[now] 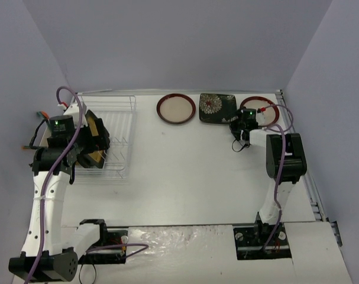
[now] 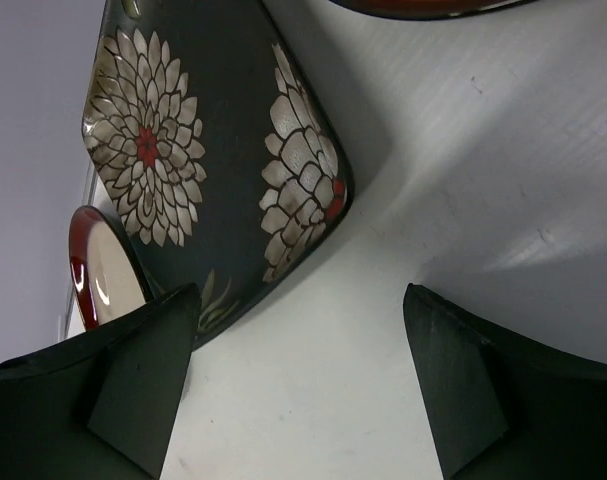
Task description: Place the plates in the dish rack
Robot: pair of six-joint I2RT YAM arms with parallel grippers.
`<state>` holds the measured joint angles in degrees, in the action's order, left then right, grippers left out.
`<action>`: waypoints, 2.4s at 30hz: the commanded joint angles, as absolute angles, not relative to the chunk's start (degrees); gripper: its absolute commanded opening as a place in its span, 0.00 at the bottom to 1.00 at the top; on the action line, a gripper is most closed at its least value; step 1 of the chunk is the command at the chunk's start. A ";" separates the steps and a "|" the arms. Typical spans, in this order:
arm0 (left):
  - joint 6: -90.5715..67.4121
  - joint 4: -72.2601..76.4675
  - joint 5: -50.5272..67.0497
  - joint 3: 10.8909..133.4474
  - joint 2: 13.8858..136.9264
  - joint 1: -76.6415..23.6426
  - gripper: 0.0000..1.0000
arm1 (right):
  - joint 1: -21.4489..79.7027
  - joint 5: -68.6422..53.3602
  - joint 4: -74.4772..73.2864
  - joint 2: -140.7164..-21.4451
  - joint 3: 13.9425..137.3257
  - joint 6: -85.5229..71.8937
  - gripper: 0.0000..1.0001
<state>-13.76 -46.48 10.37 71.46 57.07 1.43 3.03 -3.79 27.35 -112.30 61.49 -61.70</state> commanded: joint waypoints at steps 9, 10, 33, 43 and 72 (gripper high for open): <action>-13.89 -44.39 11.38 74.22 57.39 0.62 0.97 | 3.60 -0.31 35.63 -120.18 65.35 -71.93 0.63; -13.89 -44.31 11.42 74.41 57.55 0.62 0.97 | 3.60 -0.27 35.83 -120.69 65.39 -72.59 0.61; -16.72 -41.45 15.59 72.42 57.86 0.62 0.97 | 1.37 -4.41 42.09 -116.18 56.65 -79.36 0.00; -24.38 -35.77 22.94 72.00 59.19 -1.64 0.97 | -1.92 -13.50 38.32 -97.97 47.08 -78.90 0.00; -33.84 -23.29 28.83 78.31 75.06 -16.61 0.97 | -0.44 -60.91 31.36 -81.04 54.76 -55.90 0.00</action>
<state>-37.66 -23.76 24.94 69.94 73.63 -16.62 -2.10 -46.19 23.33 -85.47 47.05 -59.11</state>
